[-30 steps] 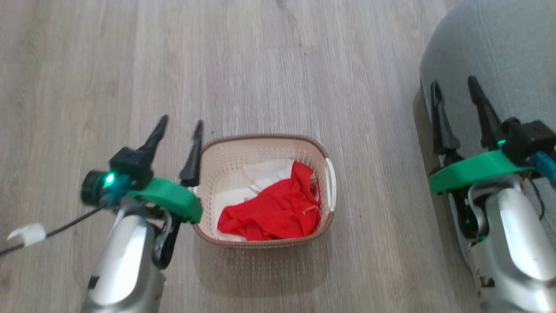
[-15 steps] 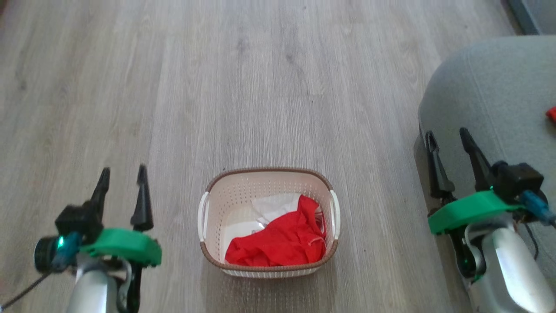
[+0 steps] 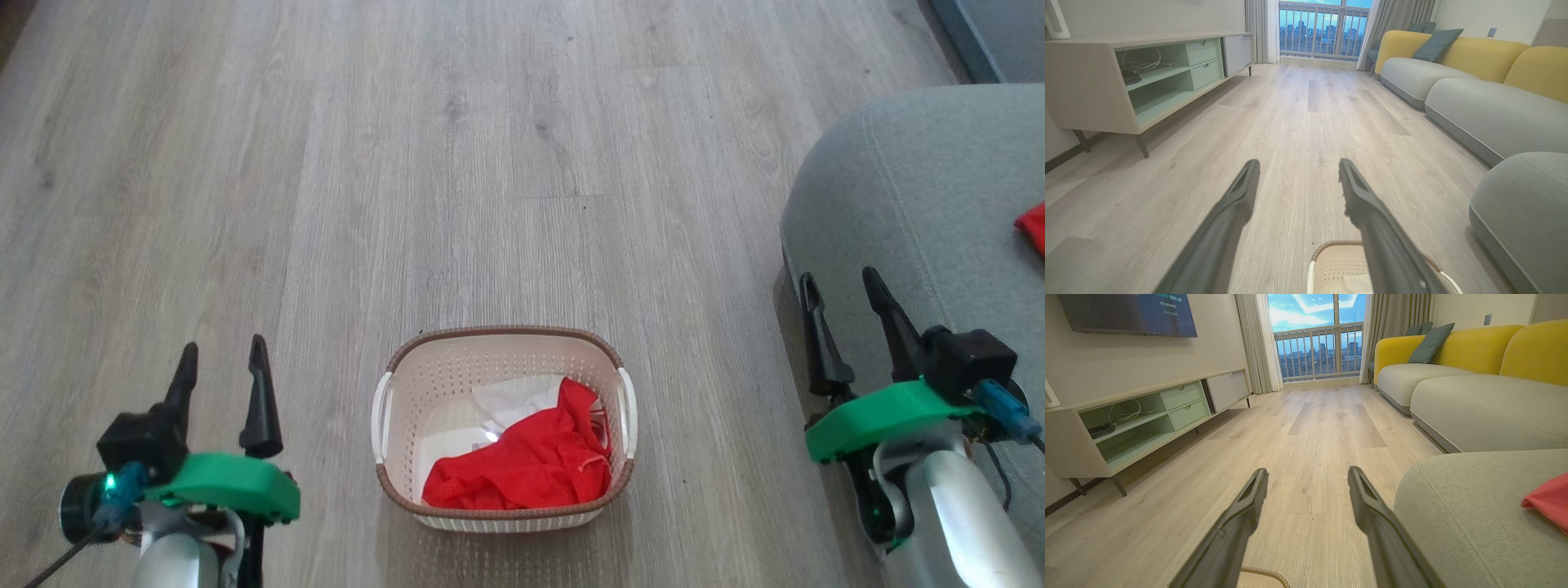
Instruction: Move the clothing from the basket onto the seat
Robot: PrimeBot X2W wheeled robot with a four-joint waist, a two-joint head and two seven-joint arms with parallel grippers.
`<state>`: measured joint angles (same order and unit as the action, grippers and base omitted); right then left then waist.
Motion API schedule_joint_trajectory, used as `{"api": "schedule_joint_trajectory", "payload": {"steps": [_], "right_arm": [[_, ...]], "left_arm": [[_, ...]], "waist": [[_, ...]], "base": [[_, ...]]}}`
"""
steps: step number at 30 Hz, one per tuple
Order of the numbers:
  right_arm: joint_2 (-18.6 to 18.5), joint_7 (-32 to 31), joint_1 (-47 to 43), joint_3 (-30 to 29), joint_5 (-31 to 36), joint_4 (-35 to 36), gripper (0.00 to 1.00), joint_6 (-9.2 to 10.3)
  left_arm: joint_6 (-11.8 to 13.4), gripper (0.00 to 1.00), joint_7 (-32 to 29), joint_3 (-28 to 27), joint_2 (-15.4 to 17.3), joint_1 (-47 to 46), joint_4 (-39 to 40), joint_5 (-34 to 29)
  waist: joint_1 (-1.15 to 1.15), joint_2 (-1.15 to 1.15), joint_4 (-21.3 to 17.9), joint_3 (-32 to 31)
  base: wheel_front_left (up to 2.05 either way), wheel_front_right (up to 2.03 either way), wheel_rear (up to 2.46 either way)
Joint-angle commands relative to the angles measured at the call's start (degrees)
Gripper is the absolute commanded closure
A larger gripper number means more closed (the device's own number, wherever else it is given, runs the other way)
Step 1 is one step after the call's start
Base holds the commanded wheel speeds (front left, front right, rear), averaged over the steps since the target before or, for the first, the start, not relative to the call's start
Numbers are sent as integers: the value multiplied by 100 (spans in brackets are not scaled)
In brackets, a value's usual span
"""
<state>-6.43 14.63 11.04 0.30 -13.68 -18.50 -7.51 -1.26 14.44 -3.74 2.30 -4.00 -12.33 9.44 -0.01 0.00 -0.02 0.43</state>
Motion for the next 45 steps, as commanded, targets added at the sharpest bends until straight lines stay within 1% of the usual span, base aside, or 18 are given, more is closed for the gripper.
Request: {"api": "schedule_joint_trajectory", "payload": {"steps": [1, 5, 9, 13, 14, 19, 28, 35, 41, 45], "right_arm": [[-11, 37, 117, 134, -9, 186, 0, 2], [-3, 37, 170, 153, -17, 232, 0, 2], [-3, 37, 378, 152, 10, 349, 0, 2], [20, 37, 679, 108, 63, 500, 0, 2], [20, 37, 679, 108, 63, 500, 0, 2], [106, 37, 1143, 60, 144, 723, 0, 2], [187, 37, 2088, -85, 273, 1175, 0, 2], [222, 37, 2696, -94, 317, 1471, 0, 2], [268, 37, 3041, 26, 325, 1632, 0, 2], [310, 37, 3101, 75, 286, 1660, 0, 2]], "left_arm": [[22, 0, 56, -116, 58, -132, 131, 61], [-18, 0, 56, 32, 58, -163, 10, 203], [-91, 0, 56, 228, 58, -333, -118, 262], [-189, 0, 56, 435, 58, -668, -197, 281], [-189, 0, 56, 435, 58, -668, -197, 281], [-277, 0, 56, 751, 58, -1184, -337, 306], [-456, 0, 56, 1260, 58, -2246, -876, 106], [-572, 0, 56, 1696, 73, -3123, -1637, -236], [-612, 0, 56, 2074, 242, -3961, -2558, -434], [-619, 0, 56, 2384, 346, -4435, -3222, -561]], "waist": [[1, 0, -10, 16], [1, 0, -48, 170], [1, 0, -129, 581], [1, 0, -216, 1150], [1, 0, -216, 1150], [1, 0, -302, 1963], [1, 0, -480, 3386], [1, 0, -643, 4322], [1, 0, -914, 5003], [1, 0, -1077, 5307]], "base": [[0, 0, 0], [0, 0, 0], [0, 0, 0], [0, 0, 0], [0, 0, 0], [0, 0, 0], [0, 0, 0], [0, 0, 0], [0, 0, 0], [0, 0, 0]]}}
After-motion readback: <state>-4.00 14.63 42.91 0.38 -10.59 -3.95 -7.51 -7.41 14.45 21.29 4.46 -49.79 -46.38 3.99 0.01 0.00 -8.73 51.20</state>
